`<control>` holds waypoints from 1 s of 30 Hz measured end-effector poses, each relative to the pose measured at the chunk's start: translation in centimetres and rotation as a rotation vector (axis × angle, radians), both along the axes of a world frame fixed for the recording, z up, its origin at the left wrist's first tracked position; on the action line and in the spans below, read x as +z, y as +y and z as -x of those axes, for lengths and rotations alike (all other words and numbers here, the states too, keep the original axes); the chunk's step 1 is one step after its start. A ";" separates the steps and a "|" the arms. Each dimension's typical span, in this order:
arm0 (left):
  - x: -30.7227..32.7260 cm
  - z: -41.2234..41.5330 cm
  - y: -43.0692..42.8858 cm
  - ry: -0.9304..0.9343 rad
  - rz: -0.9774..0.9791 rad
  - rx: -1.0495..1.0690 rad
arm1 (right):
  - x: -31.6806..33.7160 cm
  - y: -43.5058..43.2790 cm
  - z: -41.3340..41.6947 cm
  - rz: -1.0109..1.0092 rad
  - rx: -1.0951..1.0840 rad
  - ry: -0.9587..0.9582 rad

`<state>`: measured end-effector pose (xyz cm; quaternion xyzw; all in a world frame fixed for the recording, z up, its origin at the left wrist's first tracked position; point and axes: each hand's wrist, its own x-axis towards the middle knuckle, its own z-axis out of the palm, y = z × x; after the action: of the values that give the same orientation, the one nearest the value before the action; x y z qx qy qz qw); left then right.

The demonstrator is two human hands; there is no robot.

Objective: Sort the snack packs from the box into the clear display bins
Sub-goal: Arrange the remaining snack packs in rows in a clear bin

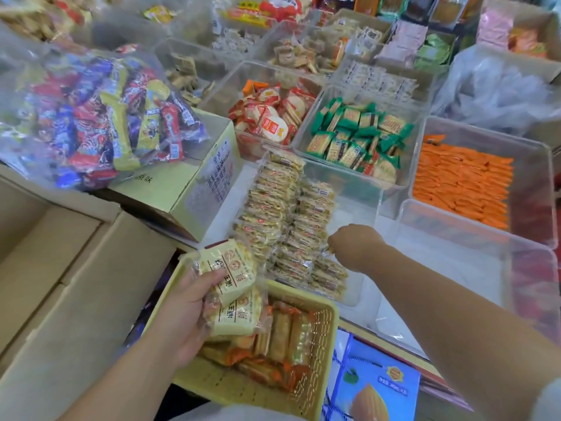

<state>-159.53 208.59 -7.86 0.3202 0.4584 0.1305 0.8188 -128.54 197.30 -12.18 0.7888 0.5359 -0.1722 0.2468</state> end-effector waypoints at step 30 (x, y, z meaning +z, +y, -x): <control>3.0 -1.1 -1.4 0.102 -0.322 -0.123 | 8.5 -2.0 11.6 -0.805 -0.582 0.802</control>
<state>-158.46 207.23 -4.84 0.4806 0.4521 0.1354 0.7391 -140.13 195.31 -3.68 0.8074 0.3732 -0.2989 -0.3456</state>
